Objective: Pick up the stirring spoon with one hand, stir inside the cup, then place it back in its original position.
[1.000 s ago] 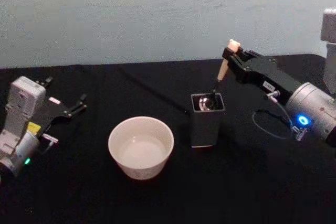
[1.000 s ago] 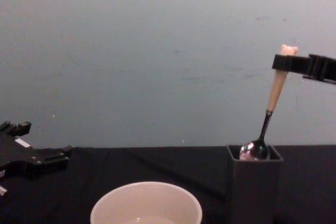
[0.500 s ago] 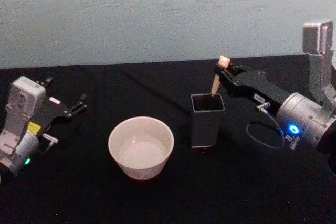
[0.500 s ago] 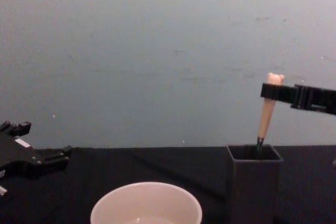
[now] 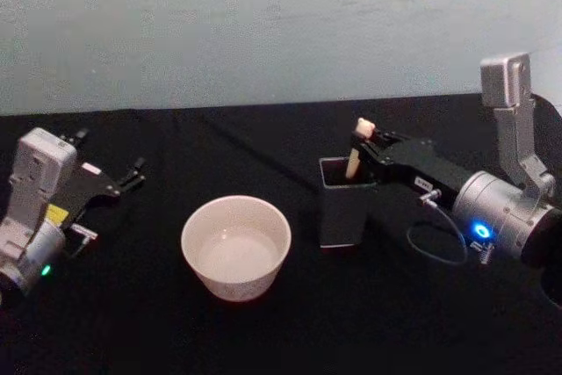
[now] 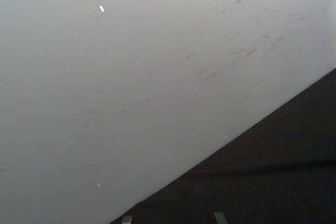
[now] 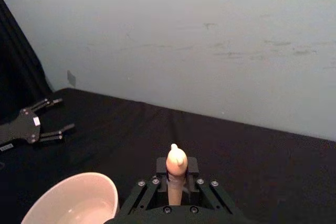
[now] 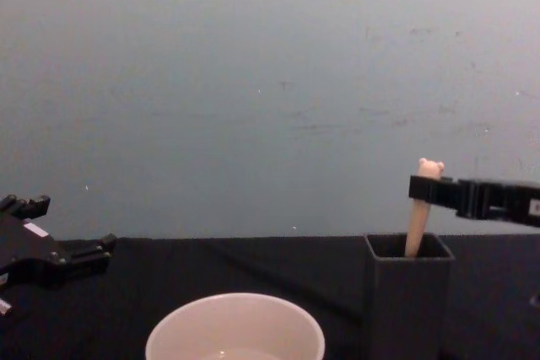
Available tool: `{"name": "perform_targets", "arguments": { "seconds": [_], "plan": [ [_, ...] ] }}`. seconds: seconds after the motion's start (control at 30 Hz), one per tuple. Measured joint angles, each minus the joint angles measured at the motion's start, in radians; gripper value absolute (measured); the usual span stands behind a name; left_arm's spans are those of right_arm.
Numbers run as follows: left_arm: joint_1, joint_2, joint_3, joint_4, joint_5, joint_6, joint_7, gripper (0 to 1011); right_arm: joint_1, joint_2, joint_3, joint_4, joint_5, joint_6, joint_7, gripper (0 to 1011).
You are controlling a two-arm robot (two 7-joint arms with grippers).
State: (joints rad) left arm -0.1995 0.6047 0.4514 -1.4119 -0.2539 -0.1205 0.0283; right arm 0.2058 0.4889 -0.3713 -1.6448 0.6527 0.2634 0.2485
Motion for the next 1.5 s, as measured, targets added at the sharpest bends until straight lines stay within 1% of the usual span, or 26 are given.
{"name": "perform_targets", "arguments": {
  "seconds": [0.3, 0.7, 0.9, 0.97, 1.5],
  "plan": [
    [0.0, 0.0, 0.0, 0.0, 0.0, 0.0, 0.0, 1001, 0.006, -0.012, -0.007, 0.023, -0.021, 0.011, 0.003, 218],
    [0.0, 0.0, 0.0, 0.0, 0.0, 0.0, 0.0, 1001, 0.006, -0.023, -0.007, 0.035, -0.039, 0.026, 0.008, 218],
    [0.0, 0.0, 0.0, 0.0, 0.0, 0.0, 0.0, 1001, 0.005, -0.026, -0.005, 0.035, -0.044, 0.035, 0.008, 218],
    [0.0, 0.0, 0.0, 0.0, 0.0, 0.0, 0.0, 1001, 0.004, -0.029, -0.004, 0.035, -0.047, 0.045, -0.002, 218],
    [0.0, 0.0, 0.0, 0.0, 0.0, 0.0, 0.0, 1001, 0.004, -0.027, -0.004, 0.034, -0.046, 0.04, 0.001, 218]
  ]
}}
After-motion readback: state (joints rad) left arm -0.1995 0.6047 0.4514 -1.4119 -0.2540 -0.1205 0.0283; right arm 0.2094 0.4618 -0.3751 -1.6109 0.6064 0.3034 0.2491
